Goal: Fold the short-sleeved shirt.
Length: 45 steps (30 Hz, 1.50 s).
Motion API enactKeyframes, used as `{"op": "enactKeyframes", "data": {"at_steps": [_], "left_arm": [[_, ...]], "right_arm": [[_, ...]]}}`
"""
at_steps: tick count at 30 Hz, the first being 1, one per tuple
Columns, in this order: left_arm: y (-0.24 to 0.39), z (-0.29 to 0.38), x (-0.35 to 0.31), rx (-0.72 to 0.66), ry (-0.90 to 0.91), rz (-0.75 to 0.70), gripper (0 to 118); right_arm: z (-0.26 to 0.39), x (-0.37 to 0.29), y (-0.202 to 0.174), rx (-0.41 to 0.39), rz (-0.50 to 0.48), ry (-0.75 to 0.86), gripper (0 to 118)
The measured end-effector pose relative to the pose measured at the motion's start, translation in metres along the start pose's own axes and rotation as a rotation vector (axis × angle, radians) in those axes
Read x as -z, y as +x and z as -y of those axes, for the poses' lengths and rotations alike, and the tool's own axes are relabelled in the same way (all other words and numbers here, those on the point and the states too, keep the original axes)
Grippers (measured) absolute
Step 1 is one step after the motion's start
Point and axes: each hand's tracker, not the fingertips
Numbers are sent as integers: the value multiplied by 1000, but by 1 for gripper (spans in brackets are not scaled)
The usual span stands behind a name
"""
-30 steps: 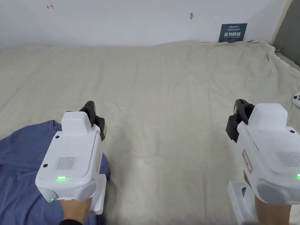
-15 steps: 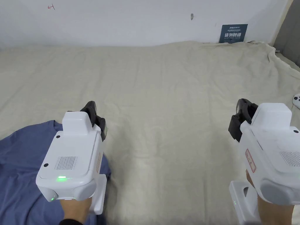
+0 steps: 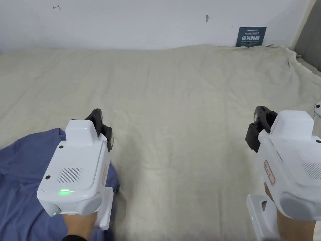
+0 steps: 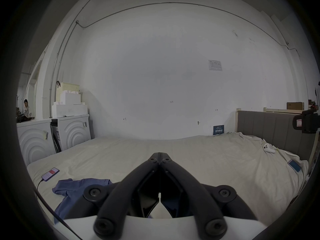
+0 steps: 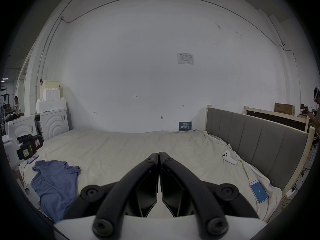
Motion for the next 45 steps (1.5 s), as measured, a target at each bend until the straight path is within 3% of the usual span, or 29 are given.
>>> {"op": "enactKeyframes", "data": {"at_steps": [9,17,37,45], "left_arm": [[-4,-3,0,-2,8,-8,0],[-33,-9,-8,11,25,-71,0],[-183,-19,-86,56,13,-444,0],[-226,-18,-123,61,4,-577,0]], "right_arm": [[-2,0,-4,-8,-7,3,1],[-8,10,-34,-35,-76,24,1],[-19,34,-196,-48,-468,60,1],[-15,30,-247,-51,-577,45,1]]}}
